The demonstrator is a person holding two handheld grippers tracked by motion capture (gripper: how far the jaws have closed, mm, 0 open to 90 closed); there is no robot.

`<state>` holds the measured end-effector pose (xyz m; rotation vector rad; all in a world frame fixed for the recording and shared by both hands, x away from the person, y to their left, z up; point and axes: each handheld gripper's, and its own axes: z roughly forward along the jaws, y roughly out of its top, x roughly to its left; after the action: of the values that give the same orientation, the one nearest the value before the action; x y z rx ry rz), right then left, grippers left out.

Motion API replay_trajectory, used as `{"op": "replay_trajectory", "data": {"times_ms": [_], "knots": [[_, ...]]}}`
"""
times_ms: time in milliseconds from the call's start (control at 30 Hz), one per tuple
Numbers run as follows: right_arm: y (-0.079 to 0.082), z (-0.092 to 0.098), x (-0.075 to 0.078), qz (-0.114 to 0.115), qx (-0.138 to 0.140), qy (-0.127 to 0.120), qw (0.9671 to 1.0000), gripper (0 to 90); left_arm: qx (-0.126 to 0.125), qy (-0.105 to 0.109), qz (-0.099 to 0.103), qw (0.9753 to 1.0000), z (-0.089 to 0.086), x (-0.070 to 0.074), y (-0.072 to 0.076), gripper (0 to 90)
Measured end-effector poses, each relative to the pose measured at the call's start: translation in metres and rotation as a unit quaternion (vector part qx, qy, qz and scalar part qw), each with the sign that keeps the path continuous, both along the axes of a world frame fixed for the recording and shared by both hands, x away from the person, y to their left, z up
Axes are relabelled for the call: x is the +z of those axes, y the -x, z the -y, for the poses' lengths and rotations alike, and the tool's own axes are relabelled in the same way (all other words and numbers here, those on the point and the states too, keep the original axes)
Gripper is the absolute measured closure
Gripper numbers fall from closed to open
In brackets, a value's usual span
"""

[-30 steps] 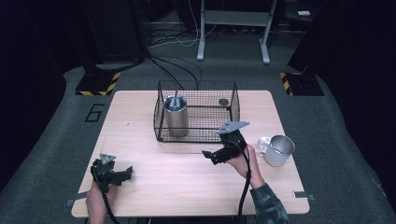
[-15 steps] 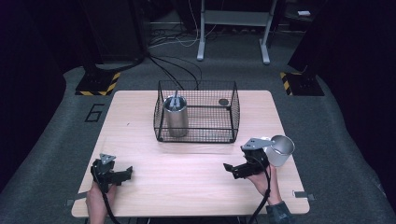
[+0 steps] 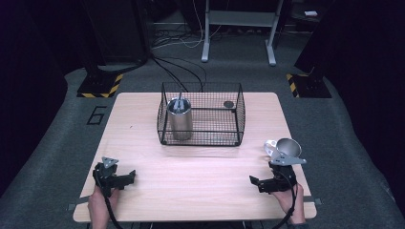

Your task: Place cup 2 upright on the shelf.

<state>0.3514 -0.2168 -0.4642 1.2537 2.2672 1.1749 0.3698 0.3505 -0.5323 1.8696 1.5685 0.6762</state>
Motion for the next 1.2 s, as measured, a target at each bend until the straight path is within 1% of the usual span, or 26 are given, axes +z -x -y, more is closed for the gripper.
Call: {"op": "replay_trajectory", "data": {"times_ms": [33,67,167,200,267,300,367,467,567,600,633,667,733,767,833,867,1000,1067,1200], "knots": [[0.002,0.004,-0.001,-0.003,-0.007,0.001,1.0000,0.0,0.000,0.000,0.000,1.0000,0.000,0.000,0.000,0.4],[0.003,0.008,-0.002,-0.001,-0.011,0.004,0.9999,0.0,0.000,0.000,0.000,1.0000,0.000,0.000,0.000,0.4],[0.007,0.023,-0.002,0.000,-0.035,-0.002,0.9994,0.0,0.000,0.000,0.000,1.0000,0.000,0.000,0.000,0.5],[0.008,0.027,-0.002,0.003,-0.040,-0.003,0.9992,0.0,0.000,0.000,0.000,1.0000,0.000,0.000,0.000,0.4],[0.011,0.034,-0.002,0.002,-0.048,-0.005,0.9988,0.0,0.000,0.000,0.000,1.0000,0.000,0.000,0.000,0.4],[0.013,0.039,-0.002,0.004,-0.051,-0.002,0.9987,0.0,0.000,0.000,0.000,1.0000,0.000,0.000,0.000,0.4],[0.017,0.044,-0.002,-0.001,-0.060,-0.005,0.9982,0.0,0.000,0.000,0.000,1.0000,0.000,0.000,0.000,0.4],[0.019,0.053,-0.003,0.000,-0.071,0.003,0.9975,0.0,0.000,0.000,0.000,1.0000,0.000,0.000,0.000,0.5],[0.020,0.062,-0.003,-0.002,-0.087,0.009,0.9961,0.0,0.000,0.000,0.000,1.0000,0.000,0.000,0.000,0.4],[0.020,0.065,-0.003,0.001,-0.094,0.014,0.9955,0.0,0.000,0.000,0.000,1.0000,0.000,0.000,0.000,0.4],[0.018,0.069,-0.003,-0.001,-0.105,0.014,0.9944,0.0,0.000,0.000,0.000,1.0000,0.000,0.000,0.000,0.4],[0.017,0.072,-0.003,0.003,-0.105,0.014,0.9944,0.0,0.000,0.000,0.000,1.0000,0.000,0.000,0.000,0.4],[0.012,0.079,-0.003,0.002,-0.117,0.015,0.9931,0.0,0.000,0.000,0.000,1.0000,0.000,0.000,0.000,0.5],[0.010,0.082,-0.003,0.005,-0.120,0.018,0.9925,0.0,0.000,0.000,0.000,1.0000,0.000,0.000,0.000,0.5],[0.004,0.089,-0.003,0.007,-0.123,0.018,0.9922,0.0,0.000,0.000,0.000,1.0000,0.000,0.000,0.000,0.4],[0.001,0.092,-0.003,0.009,-0.122,0.018,0.9923,0.0,0.000,0.000,0.000,1.0000,0.000,0.000,0.000,0.4],[-0.012,0.098,-0.002,0.006,-0.117,0.029,0.9927,0.0,0.000,0.000,0.000,1.0000,0.000,0.000,0.000,0.5],[-0.018,0.101,-0.001,0.007,-0.116,0.029,0.9928,0.0,0.000,0.000,0.000,1.0000,0.000,0.000,0.000,0.4],[-0.029,0.104,0.002,0.015,-0.104,0.029,0.9940,0.0,0.000,0.000,0.000,1.0000,0.000,0.000,0.000,0.4]]}}
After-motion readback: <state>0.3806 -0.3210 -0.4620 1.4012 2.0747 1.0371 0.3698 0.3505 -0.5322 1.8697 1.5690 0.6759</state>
